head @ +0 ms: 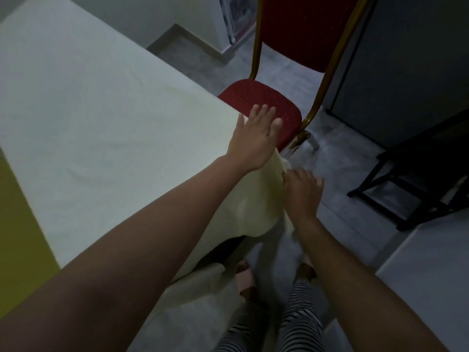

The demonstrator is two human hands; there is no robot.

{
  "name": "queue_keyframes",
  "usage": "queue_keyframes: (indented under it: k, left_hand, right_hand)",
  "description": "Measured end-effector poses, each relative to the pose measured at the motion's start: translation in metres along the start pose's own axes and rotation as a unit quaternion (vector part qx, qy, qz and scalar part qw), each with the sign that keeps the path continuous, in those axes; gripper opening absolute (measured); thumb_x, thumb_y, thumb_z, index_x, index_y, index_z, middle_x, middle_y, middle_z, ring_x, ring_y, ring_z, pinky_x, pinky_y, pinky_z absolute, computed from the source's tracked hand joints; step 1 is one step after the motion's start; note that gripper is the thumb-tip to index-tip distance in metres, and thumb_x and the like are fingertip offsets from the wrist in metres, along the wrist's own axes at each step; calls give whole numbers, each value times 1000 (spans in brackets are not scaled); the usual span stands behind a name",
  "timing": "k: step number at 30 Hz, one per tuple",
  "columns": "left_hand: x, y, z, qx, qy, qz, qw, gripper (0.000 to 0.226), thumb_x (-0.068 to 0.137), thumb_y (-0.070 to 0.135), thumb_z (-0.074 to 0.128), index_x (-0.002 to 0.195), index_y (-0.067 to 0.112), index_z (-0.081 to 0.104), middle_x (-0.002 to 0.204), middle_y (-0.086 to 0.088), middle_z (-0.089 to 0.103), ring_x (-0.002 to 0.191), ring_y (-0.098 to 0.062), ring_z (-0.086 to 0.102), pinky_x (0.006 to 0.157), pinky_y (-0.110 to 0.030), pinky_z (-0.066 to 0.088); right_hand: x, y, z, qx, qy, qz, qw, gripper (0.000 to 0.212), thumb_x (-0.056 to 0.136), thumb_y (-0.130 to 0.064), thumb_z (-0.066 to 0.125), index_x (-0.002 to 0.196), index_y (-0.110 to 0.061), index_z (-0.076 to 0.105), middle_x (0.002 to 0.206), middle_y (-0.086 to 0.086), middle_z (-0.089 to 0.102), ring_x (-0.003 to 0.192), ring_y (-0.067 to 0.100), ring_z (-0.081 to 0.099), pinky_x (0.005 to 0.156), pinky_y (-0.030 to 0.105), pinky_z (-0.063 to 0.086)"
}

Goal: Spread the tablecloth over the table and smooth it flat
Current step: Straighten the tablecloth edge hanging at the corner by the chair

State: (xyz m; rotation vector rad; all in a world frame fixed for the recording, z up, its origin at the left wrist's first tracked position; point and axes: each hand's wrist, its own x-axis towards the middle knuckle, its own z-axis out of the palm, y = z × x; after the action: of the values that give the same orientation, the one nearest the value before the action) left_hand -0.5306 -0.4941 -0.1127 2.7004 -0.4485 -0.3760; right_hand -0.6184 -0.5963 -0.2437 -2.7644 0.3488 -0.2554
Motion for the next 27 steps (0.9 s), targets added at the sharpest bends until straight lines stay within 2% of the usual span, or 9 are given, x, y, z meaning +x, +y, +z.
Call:
queue_keyframes:
  k: [3,8,13,17,19,21,24,25,27]
  left_hand:
    - [0,-7,-7,-33,19,18,999,54,104,40,14,152,16,18,161,-2,12,148,-15,1,119,-40,-3]
    - [10,-35,-5,-6,16,3,1000,53,104,39,14,151,16,23,160,-3,15,148,-16,3,119,-43,-3]
    - [13,-39,0,-5,55,14,998,49,104,36,15,145,17,36,155,-2,31,147,-19,14,119,-44,3]
    - [10,-34,-2,25,66,24,997,47,104,34,16,140,18,43,151,-3,38,146,-21,18,119,-47,6]
    - [10,-33,-1,32,61,28,997,48,104,34,16,142,18,41,153,-3,35,147,-21,16,119,-46,6]
    - [10,-32,1,51,57,30,997,48,104,35,17,145,17,36,155,-3,30,147,-20,13,118,-46,6]
    - [12,-31,3,59,54,20,997,49,104,35,17,144,15,36,156,-5,29,147,-21,13,119,-47,5]
    - [13,-31,4,55,52,20,997,49,104,34,16,144,14,37,156,-5,29,147,-21,13,119,-48,5]
    - [14,-32,4,54,57,20,997,50,104,35,16,144,15,37,156,-6,29,148,-21,13,119,-48,5]
  right_hand:
    - [5,-10,5,19,-8,56,998,12,85,-15,57,76,-13,64,77,7,64,76,27,57,71,35,31]
    - [40,-42,-11,86,35,68,993,18,86,-31,54,97,-19,61,101,1,63,98,22,57,87,42,36]
    - [49,-55,-16,125,68,50,989,7,88,-20,49,82,-22,48,80,-5,58,82,20,56,83,37,33]
    - [34,-49,-10,141,120,79,979,7,87,-14,48,88,-17,54,85,-1,59,87,18,54,83,35,34]
    - [16,-39,8,125,81,84,985,10,88,-7,48,94,-10,57,85,8,64,85,25,59,84,42,42]
    - [-1,-29,26,98,50,80,991,5,90,-8,54,90,-6,59,73,14,66,69,29,61,79,42,42]
    - [7,-30,20,136,104,107,979,20,86,-6,60,67,-13,56,51,3,54,47,15,41,74,31,32]
    - [11,-28,18,149,125,110,975,25,85,-5,59,62,-14,53,48,-1,48,47,12,34,74,29,30]
    - [6,-28,12,165,123,102,973,22,85,-7,55,65,-14,58,50,-4,46,49,9,36,80,30,34]
